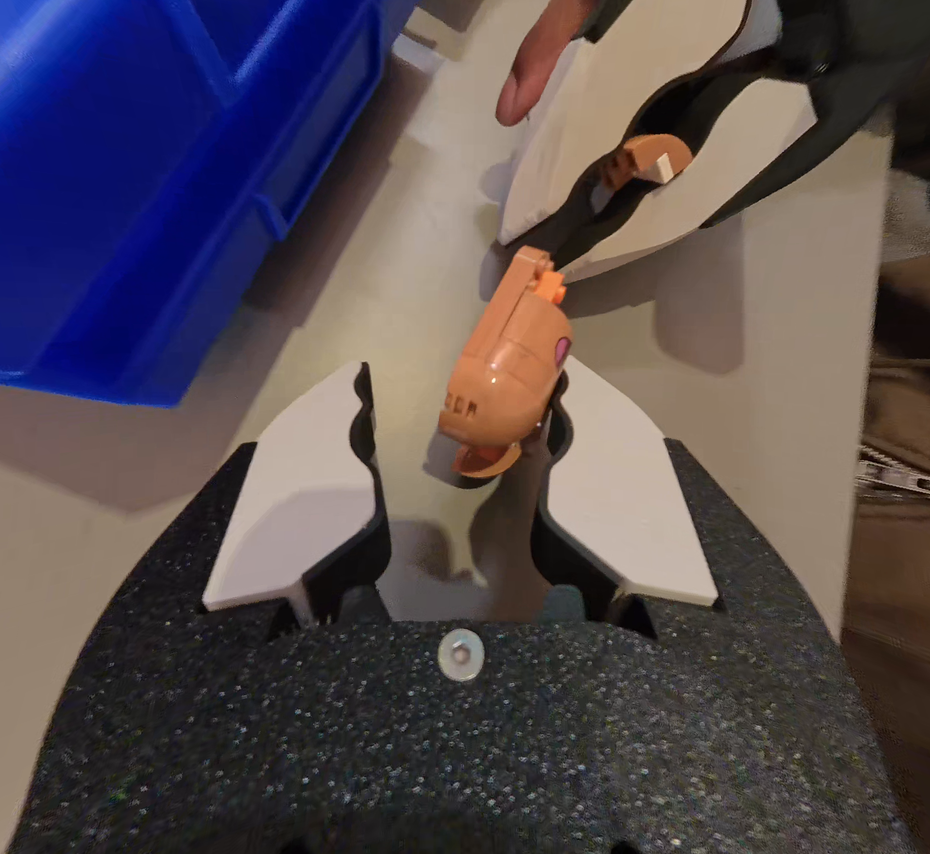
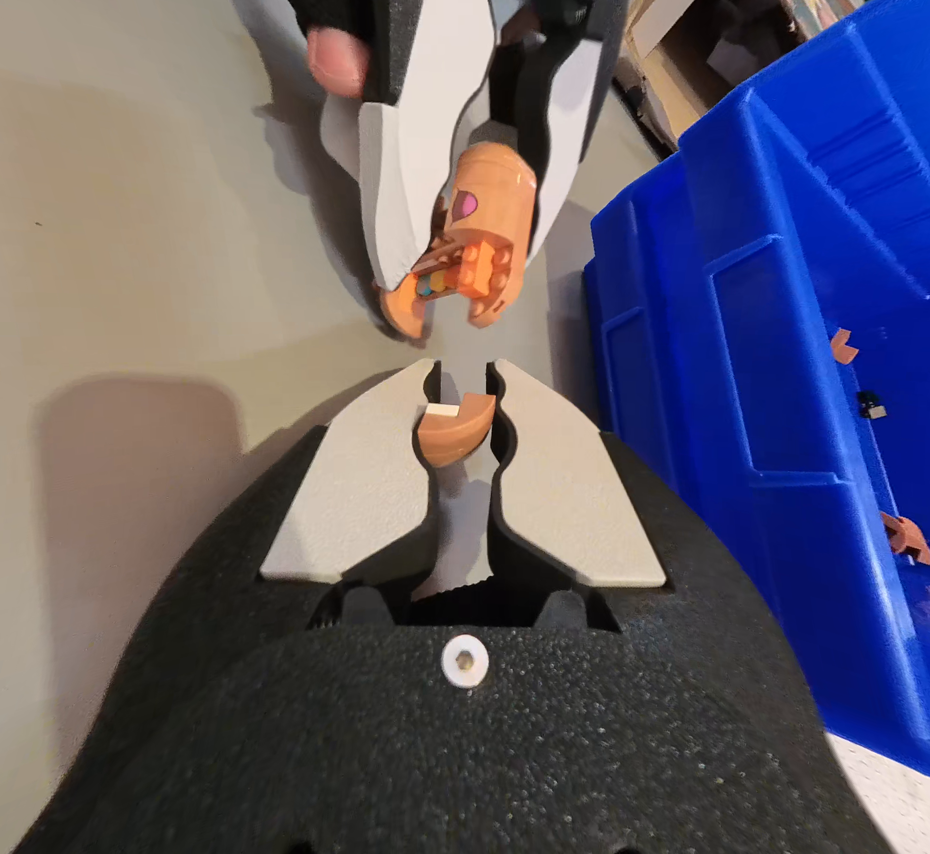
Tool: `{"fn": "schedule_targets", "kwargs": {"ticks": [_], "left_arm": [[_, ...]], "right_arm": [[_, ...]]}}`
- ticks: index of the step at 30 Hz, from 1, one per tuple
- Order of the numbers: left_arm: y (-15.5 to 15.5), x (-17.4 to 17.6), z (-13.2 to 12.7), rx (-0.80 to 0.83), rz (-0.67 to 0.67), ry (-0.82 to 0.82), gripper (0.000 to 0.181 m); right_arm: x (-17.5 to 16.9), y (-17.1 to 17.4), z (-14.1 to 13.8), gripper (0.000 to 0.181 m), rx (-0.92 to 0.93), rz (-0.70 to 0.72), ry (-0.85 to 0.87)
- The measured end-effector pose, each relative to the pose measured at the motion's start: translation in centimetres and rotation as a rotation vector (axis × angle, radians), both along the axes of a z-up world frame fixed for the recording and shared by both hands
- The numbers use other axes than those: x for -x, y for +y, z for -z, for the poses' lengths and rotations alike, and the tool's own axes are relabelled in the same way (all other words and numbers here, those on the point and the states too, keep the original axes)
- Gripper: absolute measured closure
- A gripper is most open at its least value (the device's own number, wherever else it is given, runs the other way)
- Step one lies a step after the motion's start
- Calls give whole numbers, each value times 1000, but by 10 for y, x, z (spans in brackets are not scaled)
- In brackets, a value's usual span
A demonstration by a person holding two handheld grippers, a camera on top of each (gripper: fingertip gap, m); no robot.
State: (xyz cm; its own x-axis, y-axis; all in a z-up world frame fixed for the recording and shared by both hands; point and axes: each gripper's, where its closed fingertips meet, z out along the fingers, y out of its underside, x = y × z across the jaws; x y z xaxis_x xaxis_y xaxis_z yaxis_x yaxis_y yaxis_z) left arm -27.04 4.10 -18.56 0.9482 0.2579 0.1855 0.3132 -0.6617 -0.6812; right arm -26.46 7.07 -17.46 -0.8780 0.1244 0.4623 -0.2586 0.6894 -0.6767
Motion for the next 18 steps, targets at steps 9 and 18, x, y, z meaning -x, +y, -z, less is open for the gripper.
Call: {"fn": "schedule_targets", "kwargs": {"ticks": [9,18], "left_arm": [[-8,15,-8,-9,-55,95,110],[21,-14,-65,-282,69,285,139]], "right_arm": [[-5,-1,0,164,9,-27,-32],[5,-3,-24,164,98,14,95]]}}
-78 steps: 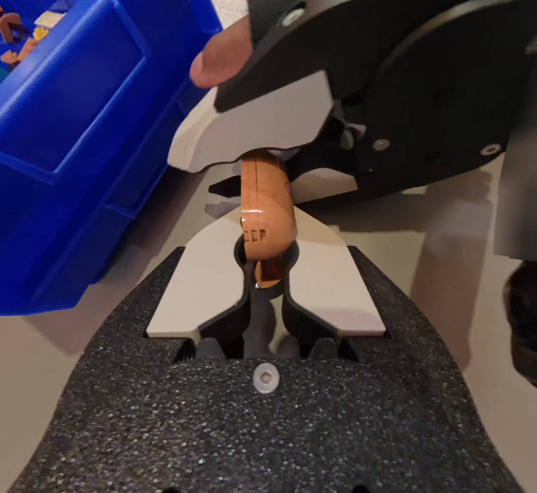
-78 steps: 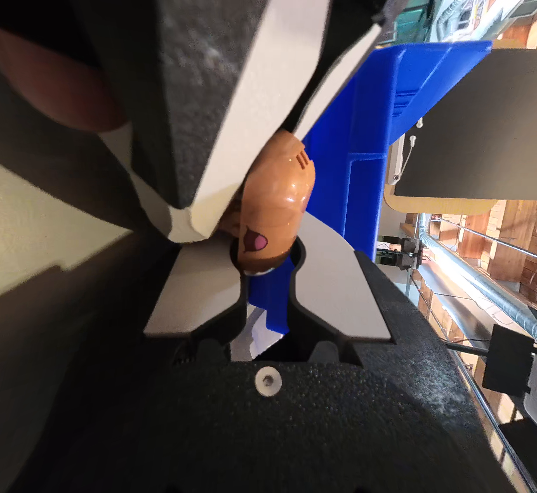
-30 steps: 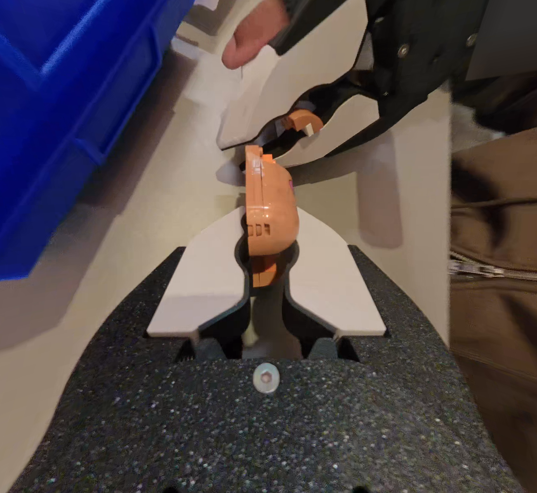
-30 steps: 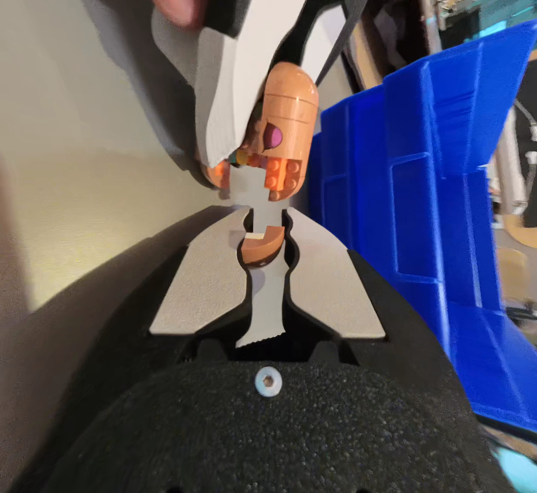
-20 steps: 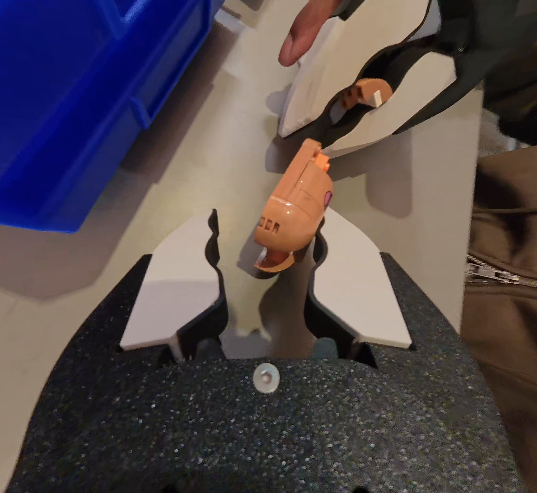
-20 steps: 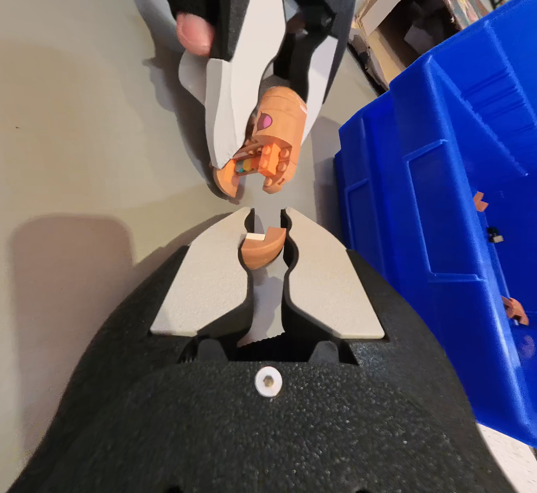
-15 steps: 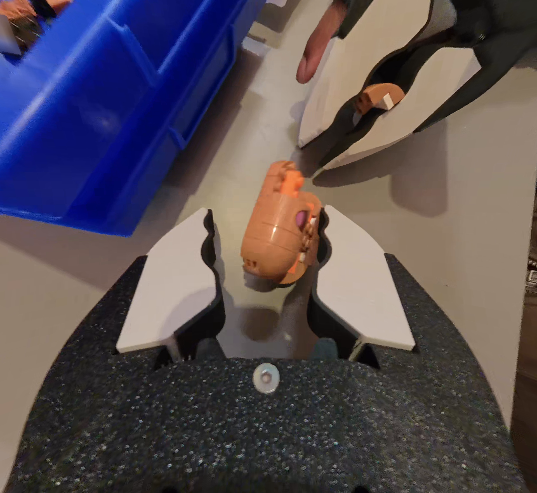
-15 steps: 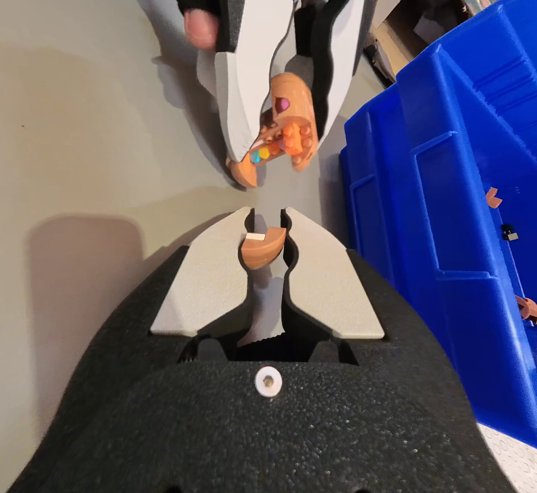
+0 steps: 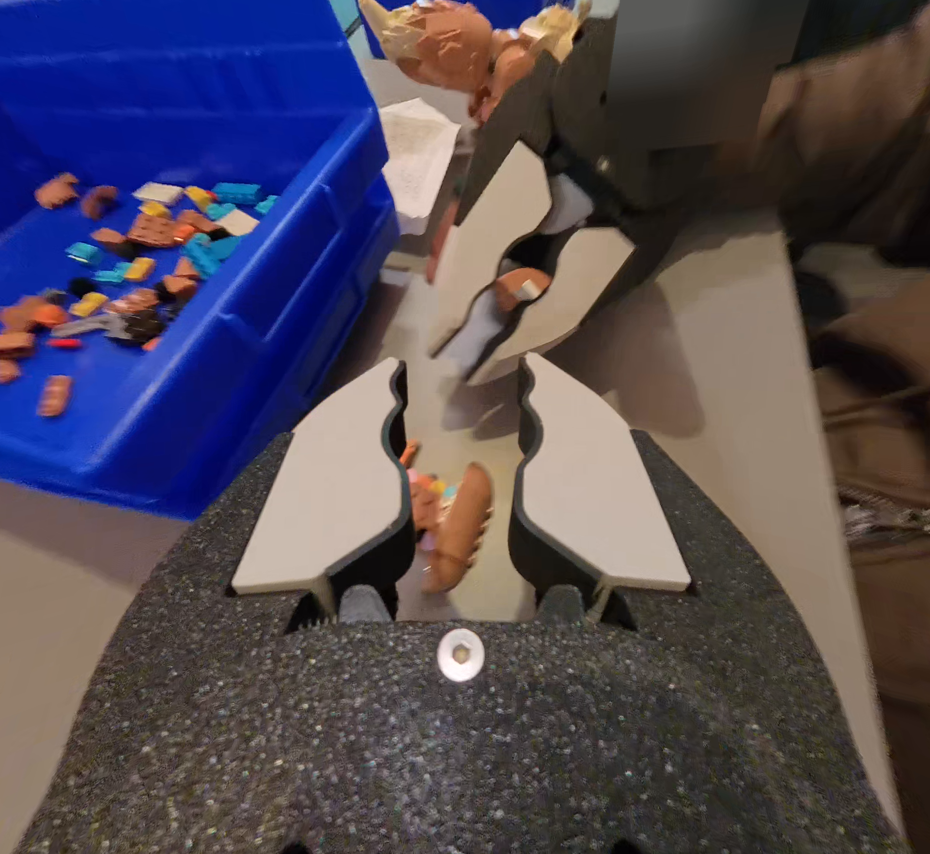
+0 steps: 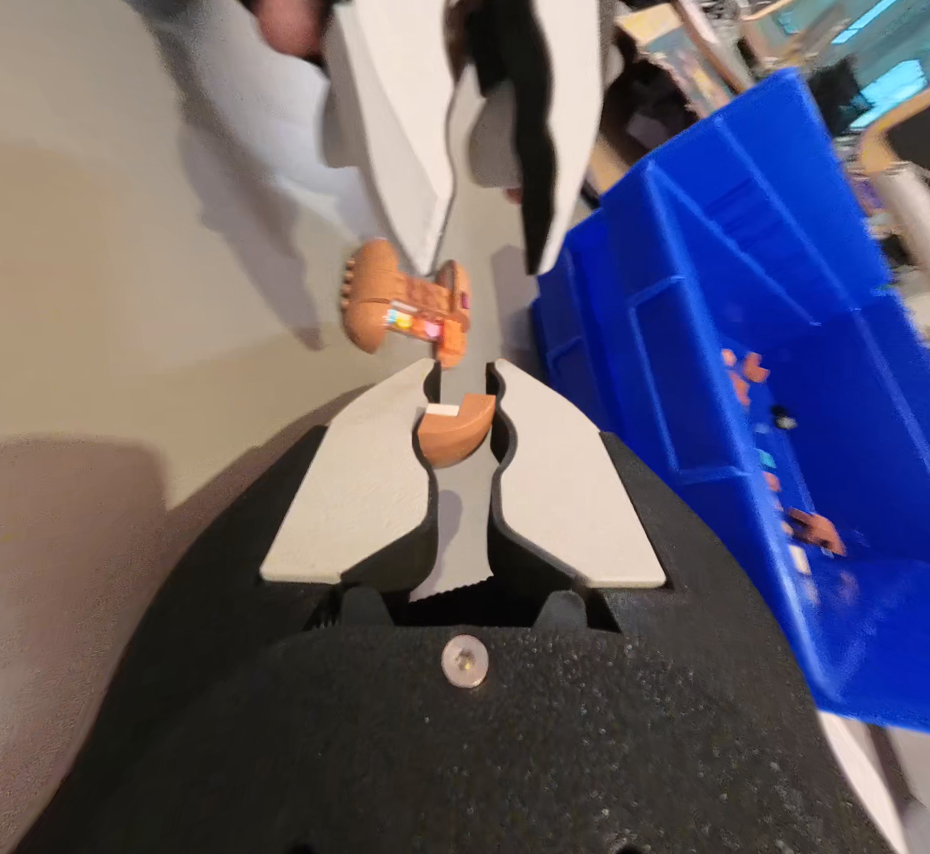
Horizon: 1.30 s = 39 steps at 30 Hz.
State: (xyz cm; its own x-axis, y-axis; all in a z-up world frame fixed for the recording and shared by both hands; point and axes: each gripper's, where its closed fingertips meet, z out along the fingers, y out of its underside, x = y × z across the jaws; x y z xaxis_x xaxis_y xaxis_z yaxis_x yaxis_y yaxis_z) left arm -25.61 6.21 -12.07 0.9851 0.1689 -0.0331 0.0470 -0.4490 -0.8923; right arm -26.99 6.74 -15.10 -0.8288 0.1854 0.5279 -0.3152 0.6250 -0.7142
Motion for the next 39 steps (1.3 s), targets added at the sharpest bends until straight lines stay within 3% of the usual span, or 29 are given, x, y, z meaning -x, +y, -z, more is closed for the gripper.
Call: {"fn": "schedule_targets", "kwargs": {"ticks": [5,13,17,18,26,32,35,39], "left_arm": [[16,-12,-1,-91,2,-196,150],[25,-13,6,-86,-34,-201,150],[25,-17,4,-111,-3,-235,159],[25,-15,3,-124,-12,-246,166],[20,-11,6,-183,22,-413,168],[10,-9,-3,-261,60,-562,168],[10,-10,-4,-290,77,-631,168],[11,-13,-3,-293,97,-695,167]], "right_arm": [[21,3,-15,164,-17,181,206],[23,-6,-11,164,-161,270,423],[24,-6,-15,165,-206,296,525],[23,-6,-15,163,-203,289,528],[15,-12,-10,152,-205,197,516],[11,-3,-24,150,-123,156,467],[7,-2,-25,163,-107,121,452],[2,-3,-19,167,-76,75,351]]}}
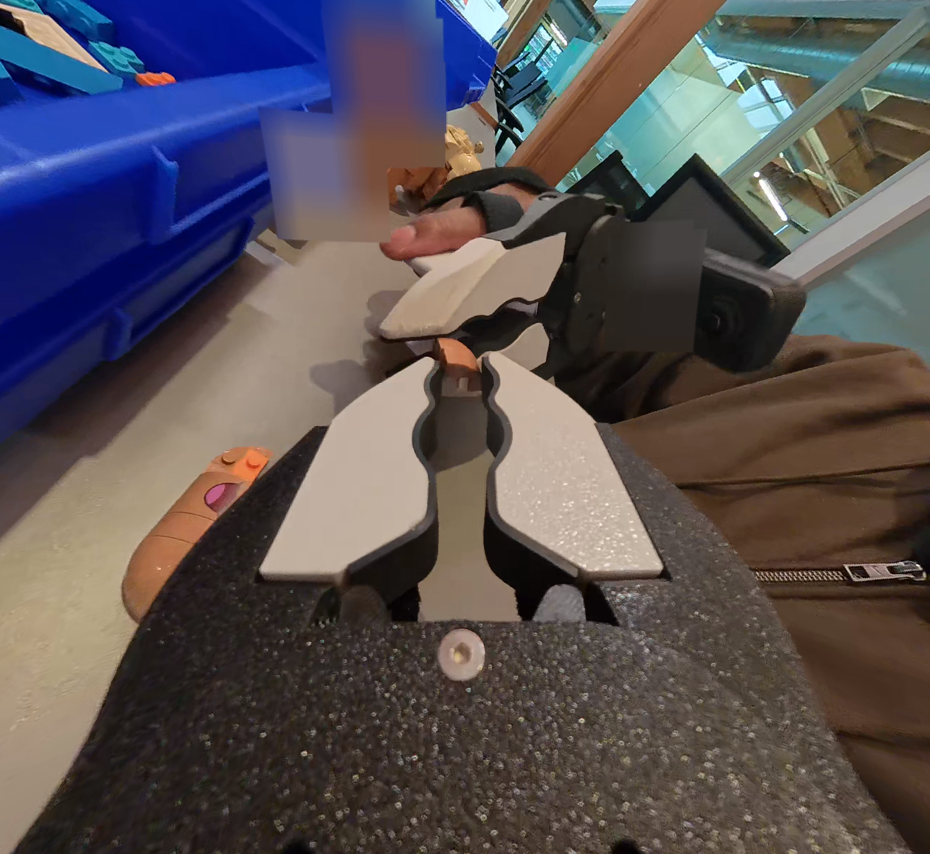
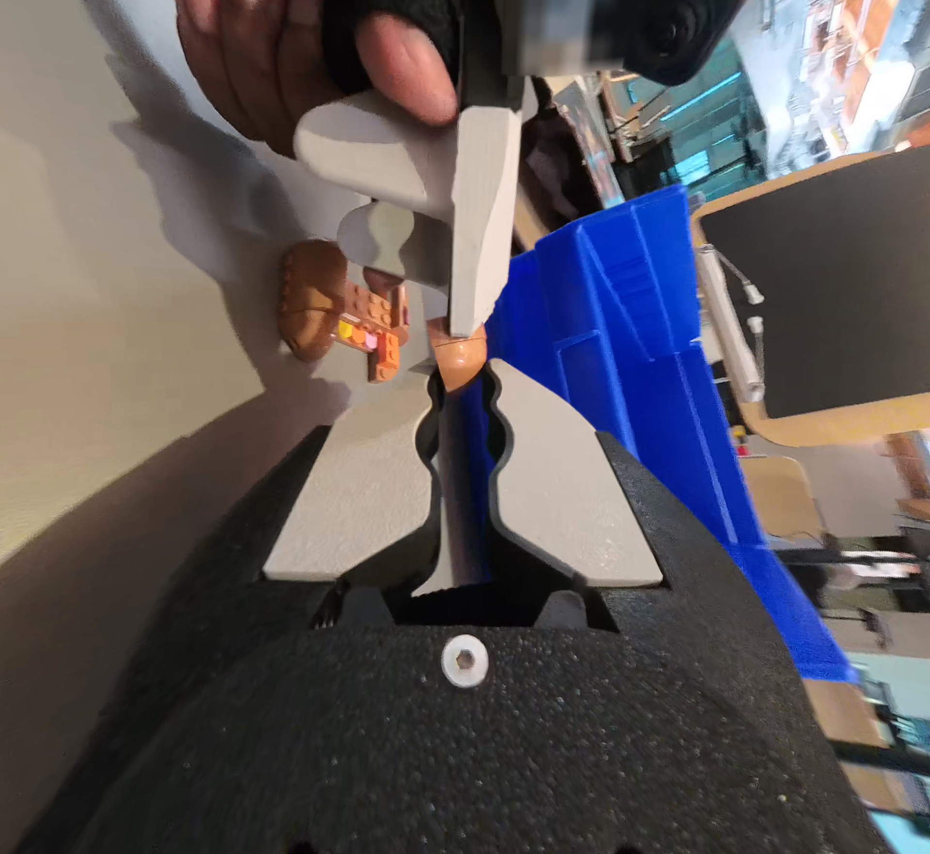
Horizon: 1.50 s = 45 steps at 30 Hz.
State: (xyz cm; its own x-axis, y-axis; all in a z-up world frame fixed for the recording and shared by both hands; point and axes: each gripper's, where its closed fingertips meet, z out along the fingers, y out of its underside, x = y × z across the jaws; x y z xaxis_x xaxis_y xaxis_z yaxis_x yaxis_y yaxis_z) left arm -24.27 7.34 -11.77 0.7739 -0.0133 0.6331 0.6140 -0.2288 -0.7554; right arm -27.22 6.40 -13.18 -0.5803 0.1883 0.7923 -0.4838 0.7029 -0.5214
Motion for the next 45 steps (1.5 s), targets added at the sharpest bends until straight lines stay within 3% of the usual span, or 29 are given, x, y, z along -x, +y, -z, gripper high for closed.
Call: {"fn": "schedule_targets", "kwargs": {"ticks": [6,13,17,23,39,45], "left_arm": [[-4,7,-12,-20,-32,118,147],[-12,-6,-18,10,33,652,145],[-8,-26,-12,13,119,849,148],[-4,-29,-8,11,122,899,164],[1,-33,-3,-8,135,862,171],[1,-28,-1,13,122,710,173]], "right_arm": [[-19,-5,10,168,152,-125,-494],[-60,-11,3,168,295,-384,-1013],[-70,-12,-3,168,349,-457,-1161],[-76,-11,-8,168,385,-504,-1281],[-75,-13,0,169,370,-461,-1339],[-70,-14,3,168,366,-430,-1309]]}}
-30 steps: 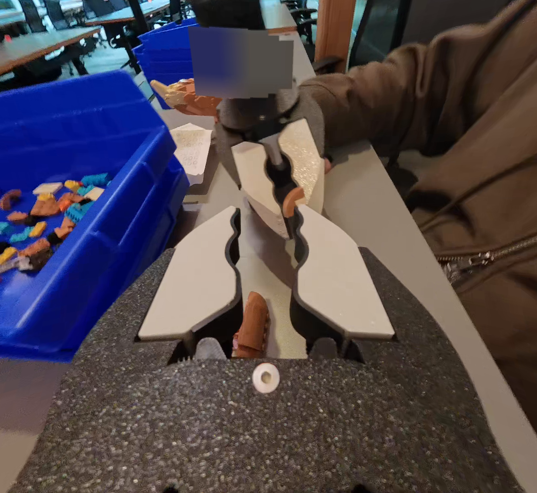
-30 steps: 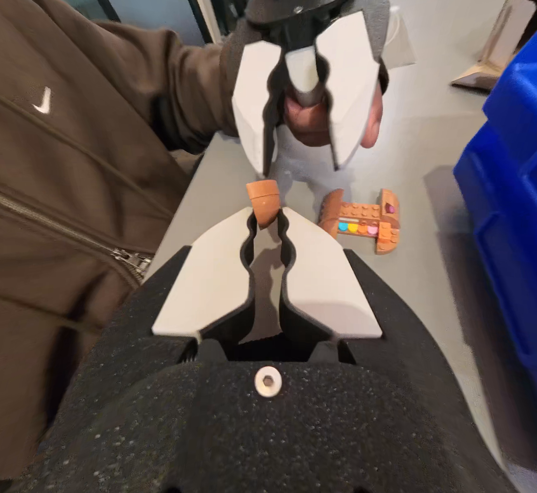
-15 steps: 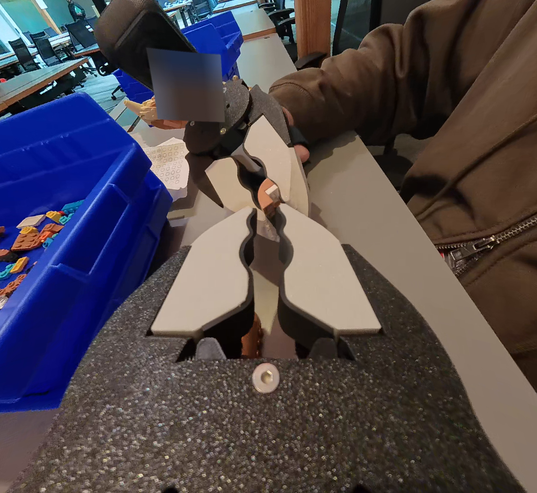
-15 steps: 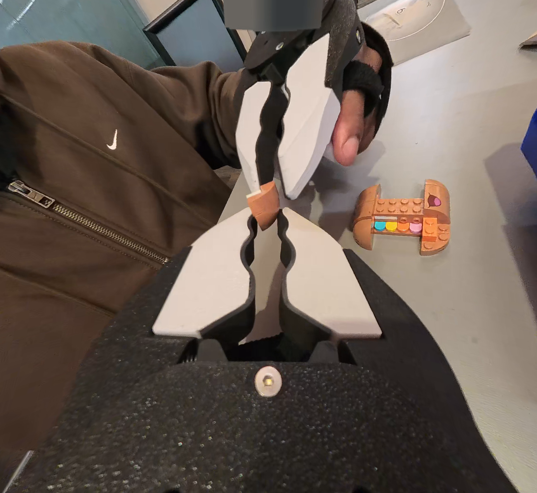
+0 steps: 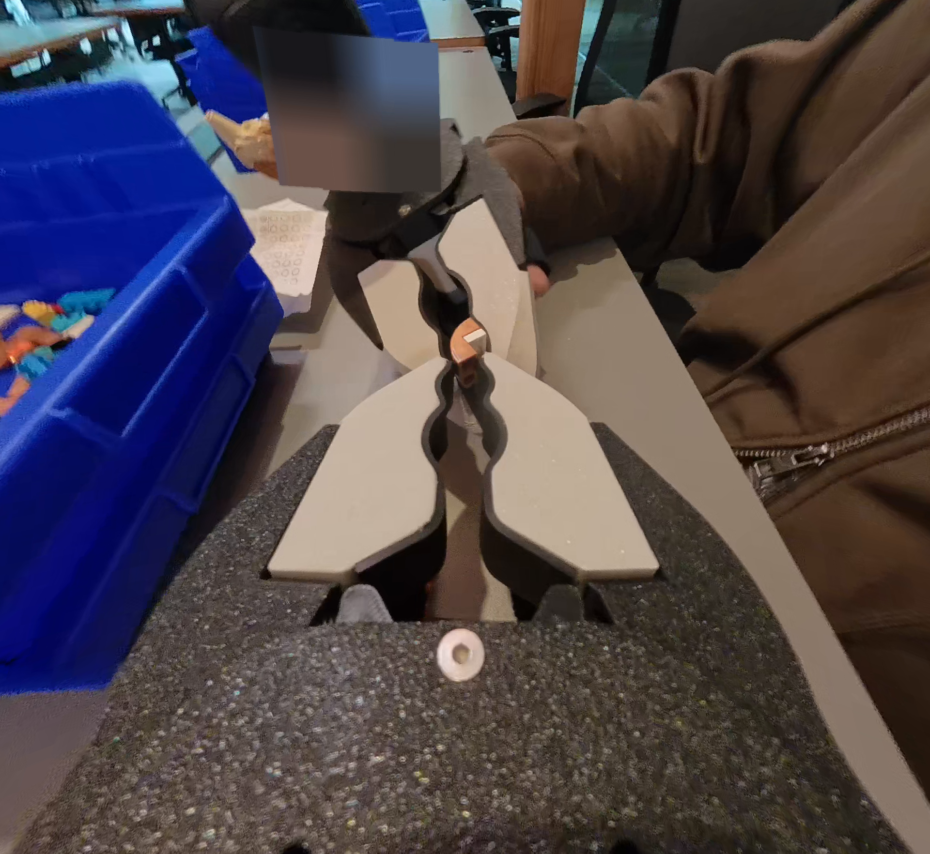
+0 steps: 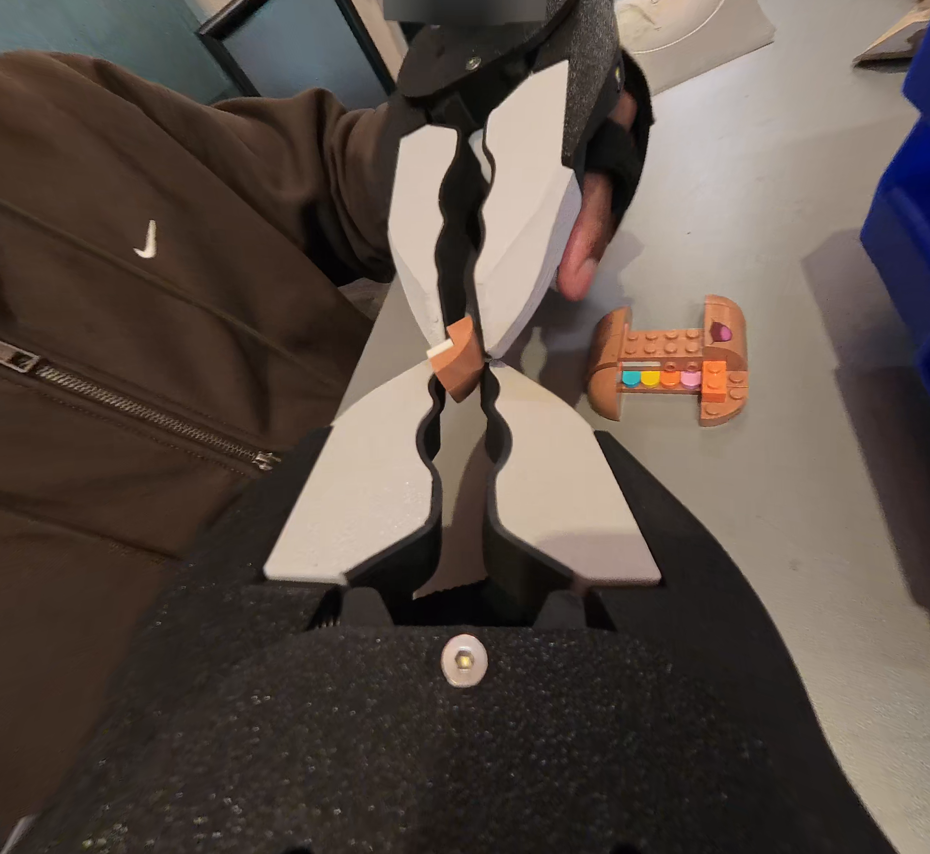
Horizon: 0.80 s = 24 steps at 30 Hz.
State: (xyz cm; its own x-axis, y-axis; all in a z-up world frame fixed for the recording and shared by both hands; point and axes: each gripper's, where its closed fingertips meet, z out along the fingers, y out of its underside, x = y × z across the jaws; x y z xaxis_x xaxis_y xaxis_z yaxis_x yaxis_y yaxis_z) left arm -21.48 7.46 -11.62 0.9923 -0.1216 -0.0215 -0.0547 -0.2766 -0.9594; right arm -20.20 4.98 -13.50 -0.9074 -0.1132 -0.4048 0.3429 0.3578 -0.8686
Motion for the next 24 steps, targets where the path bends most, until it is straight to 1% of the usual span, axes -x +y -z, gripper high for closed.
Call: {"fn": "schedule_targets", "kwargs": {"ticks": [2,5,8,10,13,16,18,21,24], "left_arm": [[0,5,1,9,-25,-103,173],[-3,15,-2,-16,-69,-255,173],[-7,27,-4,-44,-130,-350,173],[-8,33,-5,-64,-160,-385,173],[-9,37,-8,-91,-180,-396,173],[-7,37,-8,-97,-187,-381,173],[-6,37,-7,-96,-191,-382,173],[-6,37,-4,-71,-192,-375,173],[-7,39,2,-23,-211,-300,173]], "right_arm": [[7,0,3,165,-21,40,55],[20,0,10,157,-80,122,202],[32,0,11,155,-120,205,354],[38,-1,6,155,-114,264,447],[50,0,-4,156,-110,374,543],[55,2,-14,155,-83,435,599],[57,4,-17,156,-81,456,640],[58,5,-15,157,-119,461,706],[59,6,-10,161,-160,462,722]]}}
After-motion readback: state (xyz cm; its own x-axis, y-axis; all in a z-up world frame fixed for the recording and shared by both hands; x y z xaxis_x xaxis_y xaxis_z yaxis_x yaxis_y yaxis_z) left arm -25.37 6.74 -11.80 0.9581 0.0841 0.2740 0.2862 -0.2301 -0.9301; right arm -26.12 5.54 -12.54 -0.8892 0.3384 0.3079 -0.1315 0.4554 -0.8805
